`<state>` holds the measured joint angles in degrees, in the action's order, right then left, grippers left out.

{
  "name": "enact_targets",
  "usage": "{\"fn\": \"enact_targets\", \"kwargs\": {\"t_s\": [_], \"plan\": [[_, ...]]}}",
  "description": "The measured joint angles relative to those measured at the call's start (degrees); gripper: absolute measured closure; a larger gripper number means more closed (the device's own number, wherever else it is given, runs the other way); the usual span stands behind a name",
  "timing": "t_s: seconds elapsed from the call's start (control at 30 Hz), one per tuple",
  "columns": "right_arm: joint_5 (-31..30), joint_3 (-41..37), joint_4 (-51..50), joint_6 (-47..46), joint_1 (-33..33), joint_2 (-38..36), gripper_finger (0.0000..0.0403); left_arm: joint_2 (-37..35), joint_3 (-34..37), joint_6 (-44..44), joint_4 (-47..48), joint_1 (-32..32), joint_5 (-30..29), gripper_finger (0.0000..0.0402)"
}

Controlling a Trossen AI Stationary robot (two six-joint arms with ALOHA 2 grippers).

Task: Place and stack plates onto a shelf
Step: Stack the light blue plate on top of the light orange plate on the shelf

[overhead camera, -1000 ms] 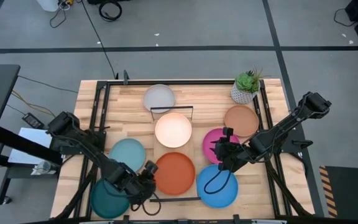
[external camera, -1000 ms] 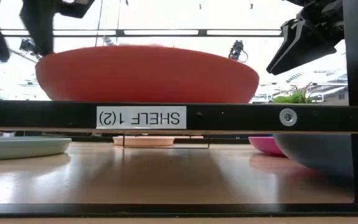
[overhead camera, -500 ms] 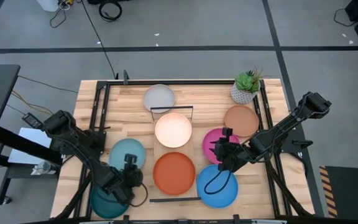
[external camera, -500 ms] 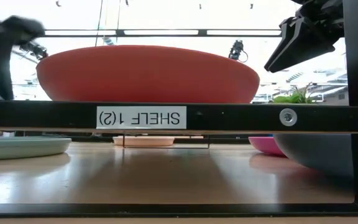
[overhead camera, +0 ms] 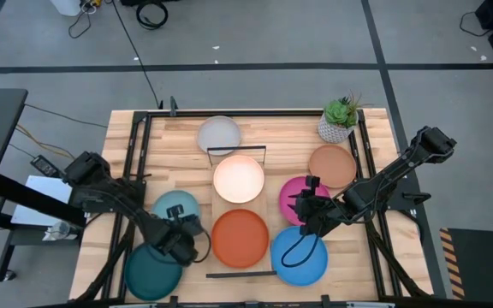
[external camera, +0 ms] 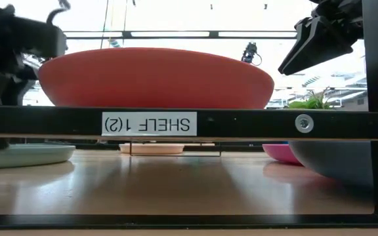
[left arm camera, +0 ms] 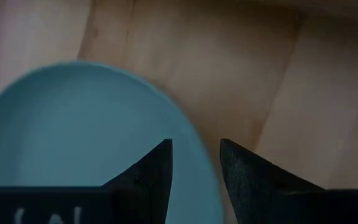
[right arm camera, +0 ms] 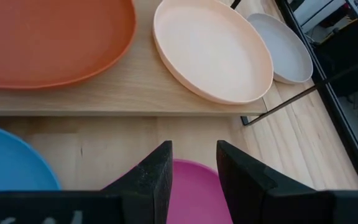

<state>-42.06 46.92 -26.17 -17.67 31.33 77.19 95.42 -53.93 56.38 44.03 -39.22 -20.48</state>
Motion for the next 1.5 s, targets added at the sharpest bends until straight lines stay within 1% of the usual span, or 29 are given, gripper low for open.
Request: {"fn": "enact_targets", "kwargs": {"t_s": [0.13,0.2,0.27,0.4,0.43,0.5,0.6,0.77,0.83,0.93,1.0,1.1,1.23,1.33,1.5], "plan": [[0.1,-0.8,0.9,-0.1,0.0,0.0,0.0272,1.9,0.0,0.0,1.1,1.1,2.6,0.0265],[0.1,-1.5,1.1,-0.1,0.0,0.0,0.0272,2.1,0.0,0.0,1.1,1.5,3.4,0.0278],[0.1,-2.7,2.8,-0.2,0.0,0.0,0.0272,2.1,0.0,-0.1,1.4,1.7,4.2,0.0304],[0.2,-4.6,5.2,-0.2,0.0,0.0,0.0272,2.1,0.0,-2.1,2.3,2.1,6.0,0.0379],[0.3,-4.8,5.1,-0.2,0.0,0.0,0.0272,2.1,0.0,-3.3,2.1,2.1,5.8,0.0386],[0.4,-4.9,5.1,-0.3,0.0,0.0,0.0272,2.0,-0.3,-3.8,2.8,2.2,6.0,0.0387],[0.3,-4.9,5.1,-0.3,0.0,0.0,0.0272,1.2,-1.9,-4.6,7.3,2.2,5.6,0.0387],[0.3,-4.9,5.1,-0.2,0.0,0.0,0.0272,-2.5,-5.9,-4.9,16.2,2.6,4.1,0.0387],[0.3,-4.9,5.1,-0.1,0.0,0.0,0.0272,-4.5,-7.8,-6.1,18.1,2.6,3.7,0.0387],[0.3,-4.9,5.1,0.1,0.0,0.0,0.0272,-6.8,-10.6,-14.3,17.5,2.5,3.3,0.0387],[0.3,-4.9,5.4,0.4,0.0,0.0,0.0272,-7.6,-12.4,-20.7,16.8,2.5,1.9,0.0387],[0.3,-4.9,6.5,1.2,0.0,0.0,0.0272,-7.9,-14.4,-34.2,15.5,3.1,-0.7,0.0388],[0.1,-4.9,7.8,2.4,0.0,0.0,0.0272,-7.8,-14.0,-51.2,10.4,5.9,-3.5,0.0388],[0.1,-4.9,8.2,2.8,0.0,0.0,0.0272,-7.7,-12.5,-60.0,5.7,10.7,-2.5,0.0388],[0.1,-4.9,8.2,2.9,0.0,0.0,0.0272,-7.6,-11.2,-71.8,-0.5,19.7,3.1,0.0388]]}}
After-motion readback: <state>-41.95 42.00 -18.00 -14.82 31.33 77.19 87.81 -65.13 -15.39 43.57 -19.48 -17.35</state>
